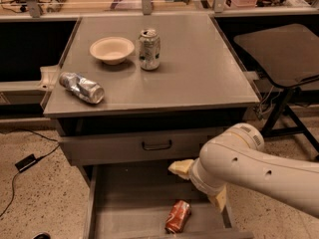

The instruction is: Pick coke can from middle drawer and place on counter

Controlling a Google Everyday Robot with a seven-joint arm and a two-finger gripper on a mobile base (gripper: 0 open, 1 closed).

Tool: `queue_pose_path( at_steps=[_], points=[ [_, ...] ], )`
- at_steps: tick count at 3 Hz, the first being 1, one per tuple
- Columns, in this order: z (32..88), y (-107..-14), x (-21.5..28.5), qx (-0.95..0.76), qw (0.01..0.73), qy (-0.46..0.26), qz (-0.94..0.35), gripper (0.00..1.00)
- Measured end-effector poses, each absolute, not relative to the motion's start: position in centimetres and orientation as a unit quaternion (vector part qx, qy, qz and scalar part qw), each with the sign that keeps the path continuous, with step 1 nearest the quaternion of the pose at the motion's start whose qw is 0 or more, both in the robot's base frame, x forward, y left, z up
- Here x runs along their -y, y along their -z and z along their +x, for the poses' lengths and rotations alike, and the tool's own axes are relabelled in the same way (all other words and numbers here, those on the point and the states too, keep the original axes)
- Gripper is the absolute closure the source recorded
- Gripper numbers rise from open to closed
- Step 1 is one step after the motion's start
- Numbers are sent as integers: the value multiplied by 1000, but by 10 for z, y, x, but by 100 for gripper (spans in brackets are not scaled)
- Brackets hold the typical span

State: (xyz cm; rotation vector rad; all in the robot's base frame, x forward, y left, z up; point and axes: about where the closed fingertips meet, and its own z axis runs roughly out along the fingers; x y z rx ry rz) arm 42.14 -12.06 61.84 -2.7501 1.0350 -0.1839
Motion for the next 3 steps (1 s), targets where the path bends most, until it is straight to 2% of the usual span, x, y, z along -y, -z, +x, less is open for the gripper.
queue_pose_path(
  at_steps=[2, 3],
  points=[
    [422, -618, 122, -308, 89, 63, -945, 0],
    [424, -556, 125, -273, 25, 15, -961, 0]
  ],
)
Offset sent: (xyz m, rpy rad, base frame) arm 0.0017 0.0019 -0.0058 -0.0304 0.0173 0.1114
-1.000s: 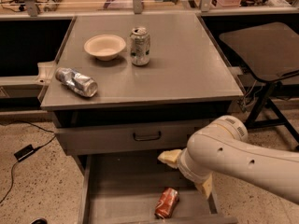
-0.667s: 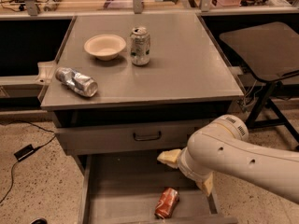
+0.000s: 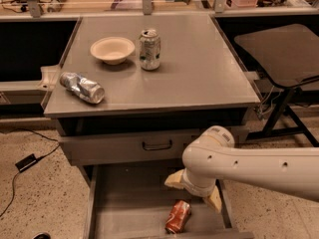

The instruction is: Pick coke can from middle drawer and place on counter

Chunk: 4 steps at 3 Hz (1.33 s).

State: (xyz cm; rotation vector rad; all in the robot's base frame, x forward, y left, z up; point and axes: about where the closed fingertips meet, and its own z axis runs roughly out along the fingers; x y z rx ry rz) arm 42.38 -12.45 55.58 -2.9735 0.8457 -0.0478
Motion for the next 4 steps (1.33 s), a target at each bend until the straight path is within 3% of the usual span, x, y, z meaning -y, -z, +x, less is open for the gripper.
queue_pose_path(
  at_steps=[1, 3, 4],
  points=[
    [425, -502, 132, -229, 36, -12, -973, 0],
    [418, -438, 108, -94, 126, 1, -988, 0],
    [427, -420, 103, -71, 116, 7, -991, 0]
  ],
)
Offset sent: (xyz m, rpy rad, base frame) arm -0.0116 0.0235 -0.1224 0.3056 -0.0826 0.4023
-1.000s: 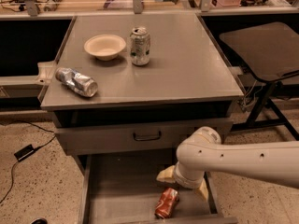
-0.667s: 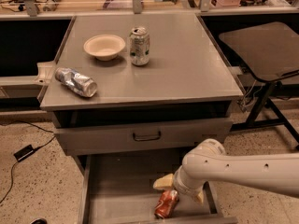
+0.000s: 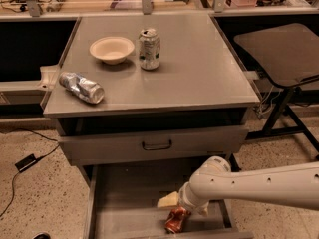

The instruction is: Pick coke can from middle drawer and place on counter

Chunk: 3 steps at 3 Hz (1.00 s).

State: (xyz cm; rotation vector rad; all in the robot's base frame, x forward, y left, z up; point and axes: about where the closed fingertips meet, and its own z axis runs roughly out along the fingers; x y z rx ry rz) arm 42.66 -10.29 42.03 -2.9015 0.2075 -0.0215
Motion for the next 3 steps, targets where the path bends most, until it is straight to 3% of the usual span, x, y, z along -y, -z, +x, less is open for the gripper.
queue_pose_path(
  at_steps=[2, 3],
  points=[
    [441, -377, 103, -81, 72, 7, -994, 0],
    [444, -365, 100, -113, 69, 3, -991, 18]
  ],
)
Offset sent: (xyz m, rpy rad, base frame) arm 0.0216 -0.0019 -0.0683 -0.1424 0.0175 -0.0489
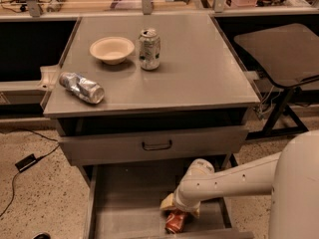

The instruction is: Pick coke can from middle drawer and place on counter

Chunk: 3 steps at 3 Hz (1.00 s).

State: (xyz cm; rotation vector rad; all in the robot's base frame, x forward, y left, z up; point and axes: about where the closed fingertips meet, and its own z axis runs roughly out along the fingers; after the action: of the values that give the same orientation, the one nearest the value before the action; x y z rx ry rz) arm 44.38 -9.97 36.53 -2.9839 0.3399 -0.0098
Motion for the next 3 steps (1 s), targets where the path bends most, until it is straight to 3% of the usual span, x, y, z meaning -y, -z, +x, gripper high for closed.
queue_pose_path(
  at_steps=[1, 2, 3],
  points=[
    [439, -370, 83, -181, 63, -9, -981, 49],
    [433, -375, 72, -233, 69, -27, -970, 72],
    [458, -421, 39, -309, 186, -33, -932, 100]
  ],
)
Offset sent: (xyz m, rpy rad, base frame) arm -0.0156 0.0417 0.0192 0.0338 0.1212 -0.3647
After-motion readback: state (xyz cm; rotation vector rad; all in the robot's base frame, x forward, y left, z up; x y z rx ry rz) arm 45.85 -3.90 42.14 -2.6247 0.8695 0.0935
